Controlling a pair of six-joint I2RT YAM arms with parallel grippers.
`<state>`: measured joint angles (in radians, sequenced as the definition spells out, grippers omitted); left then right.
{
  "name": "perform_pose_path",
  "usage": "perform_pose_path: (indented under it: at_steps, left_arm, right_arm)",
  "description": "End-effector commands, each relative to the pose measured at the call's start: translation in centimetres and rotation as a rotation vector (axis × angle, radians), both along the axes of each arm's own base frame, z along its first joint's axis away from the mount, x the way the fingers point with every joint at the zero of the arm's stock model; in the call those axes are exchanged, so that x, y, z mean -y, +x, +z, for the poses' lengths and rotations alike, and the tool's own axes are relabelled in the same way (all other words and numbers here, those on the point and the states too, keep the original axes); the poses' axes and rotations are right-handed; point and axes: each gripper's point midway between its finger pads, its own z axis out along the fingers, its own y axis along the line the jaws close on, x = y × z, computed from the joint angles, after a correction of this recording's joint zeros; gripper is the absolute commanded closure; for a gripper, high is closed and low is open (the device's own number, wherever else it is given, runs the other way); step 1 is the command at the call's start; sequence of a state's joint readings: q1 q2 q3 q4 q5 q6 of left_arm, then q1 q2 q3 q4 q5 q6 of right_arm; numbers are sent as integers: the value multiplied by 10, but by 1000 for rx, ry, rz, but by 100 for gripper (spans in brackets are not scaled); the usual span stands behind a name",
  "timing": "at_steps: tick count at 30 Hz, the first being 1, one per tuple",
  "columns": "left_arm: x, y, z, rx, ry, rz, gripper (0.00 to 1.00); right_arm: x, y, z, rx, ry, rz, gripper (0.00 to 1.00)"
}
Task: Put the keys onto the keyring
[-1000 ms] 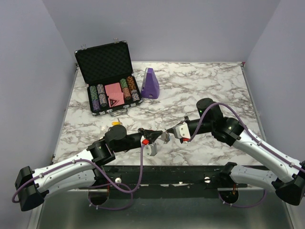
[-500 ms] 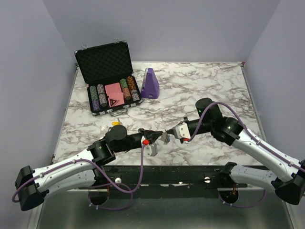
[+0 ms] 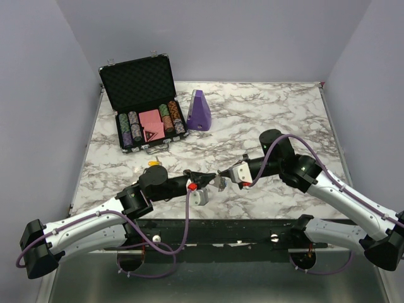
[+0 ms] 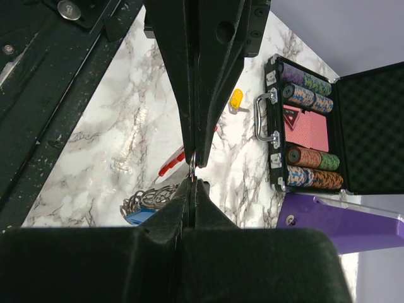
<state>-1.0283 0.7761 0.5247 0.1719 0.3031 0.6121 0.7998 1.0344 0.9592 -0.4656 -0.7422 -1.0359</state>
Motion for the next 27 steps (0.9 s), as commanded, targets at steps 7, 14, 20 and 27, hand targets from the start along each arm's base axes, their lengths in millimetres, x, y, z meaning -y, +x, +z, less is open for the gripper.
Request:
perform_pose_path:
  at_steps: [7,14,20,27]
  left_arm:
    - [5,-13,15,-34,-80,-59,100]
    - [6,-17,18,-74,-98,-71,100]
    - [4,-23,18,-114,-112,-88,100]
    - [5,-26,22,-167,-133,-112,100]
  right_arm:
    - [-5,1,16,49,55,6,100]
    - [-4,1,19,60,69,0,100]
    - [-3,0,19,75,68,7,100]
    - [-4,0,22,104,74,21,100]
